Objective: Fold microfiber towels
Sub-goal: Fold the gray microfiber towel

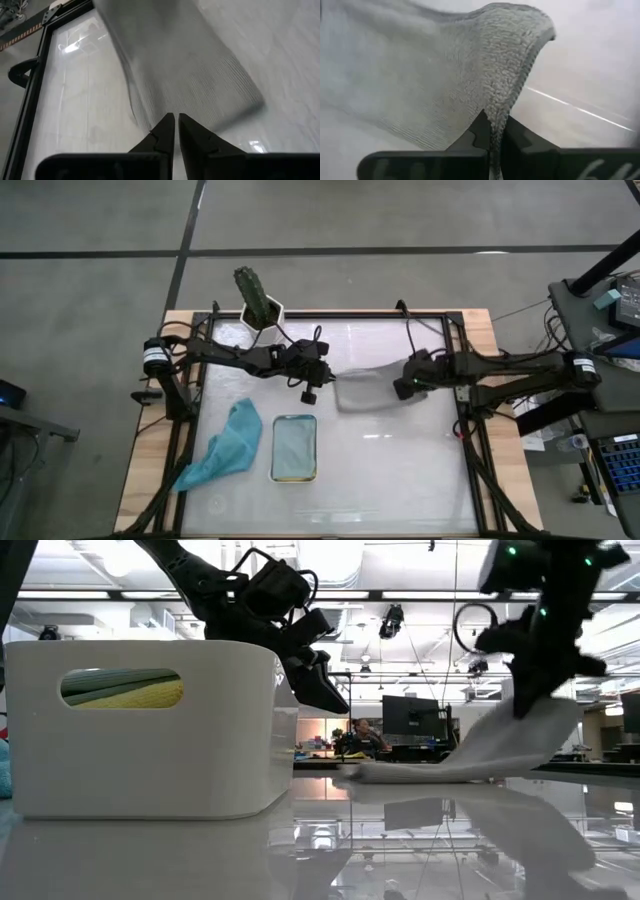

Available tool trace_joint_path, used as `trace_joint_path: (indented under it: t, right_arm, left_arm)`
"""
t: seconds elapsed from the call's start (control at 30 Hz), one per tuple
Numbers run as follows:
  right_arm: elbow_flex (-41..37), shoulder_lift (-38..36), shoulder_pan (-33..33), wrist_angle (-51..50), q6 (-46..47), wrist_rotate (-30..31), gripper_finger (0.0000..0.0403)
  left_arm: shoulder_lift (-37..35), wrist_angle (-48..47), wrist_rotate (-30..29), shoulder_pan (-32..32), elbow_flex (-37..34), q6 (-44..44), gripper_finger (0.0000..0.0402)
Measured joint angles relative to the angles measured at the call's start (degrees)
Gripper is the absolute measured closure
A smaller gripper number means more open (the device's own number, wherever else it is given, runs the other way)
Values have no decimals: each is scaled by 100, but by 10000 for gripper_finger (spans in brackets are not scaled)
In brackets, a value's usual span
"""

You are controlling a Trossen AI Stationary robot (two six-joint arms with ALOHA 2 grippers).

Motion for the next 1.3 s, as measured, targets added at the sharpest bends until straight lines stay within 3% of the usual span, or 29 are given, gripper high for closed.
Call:
trace_joint_path:
  t: [0.07,0.2,0.37,0.63,1.03,1.3]
  right_arm:
    - [356,94,-134,-363,-86,45,394]
    - [647,458,-271,-101,-397,-119,394]
    - [737,1197,-288,1177,-891,-621,394]
    - [920,2386,-288,2798,-1294,-840,394]
    - [1789,3806,-285,3046,-1780,-945,394]
    - [2059,4096,-288,3033,-1871,-1107,373]
  left_arm:
    - [0,1,0,0,-2,-2,391]
    - [8,-5,0,-1,-2,16,391]
    - [73,-48,0,21,-7,31,391]
    - [179,-140,-16,31,-120,109,391]
    - [164,-68,-69,32,-115,155,391]
    - [164,-63,-85,32,-116,149,391]
